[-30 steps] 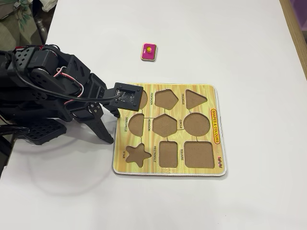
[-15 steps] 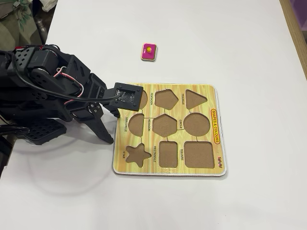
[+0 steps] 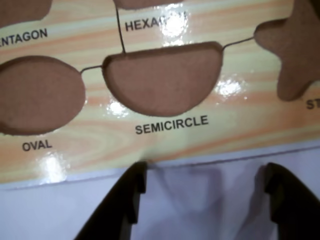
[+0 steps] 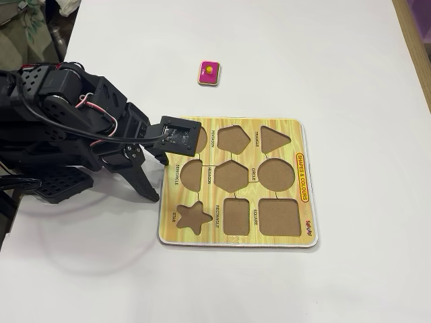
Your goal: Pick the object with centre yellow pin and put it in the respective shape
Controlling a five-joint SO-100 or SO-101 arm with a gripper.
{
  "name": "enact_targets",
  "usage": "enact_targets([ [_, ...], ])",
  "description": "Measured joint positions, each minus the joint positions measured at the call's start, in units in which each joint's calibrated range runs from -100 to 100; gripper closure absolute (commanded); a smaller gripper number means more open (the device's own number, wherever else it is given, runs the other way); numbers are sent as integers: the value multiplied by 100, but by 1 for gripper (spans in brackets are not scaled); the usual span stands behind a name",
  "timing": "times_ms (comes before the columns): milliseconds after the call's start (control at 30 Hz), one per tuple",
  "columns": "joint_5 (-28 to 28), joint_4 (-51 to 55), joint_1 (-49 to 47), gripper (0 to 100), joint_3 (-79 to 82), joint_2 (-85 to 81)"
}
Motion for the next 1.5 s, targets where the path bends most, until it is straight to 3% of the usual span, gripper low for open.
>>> enact_targets([
  [467,21,154,-112,74,-3435,3840],
  [800,-10,154,-2133,73,-5764,6495],
  [1233,-10,154,-4602,73,-7104,7655],
  [1500,-10,154,-5500,73,-8094,8729],
])
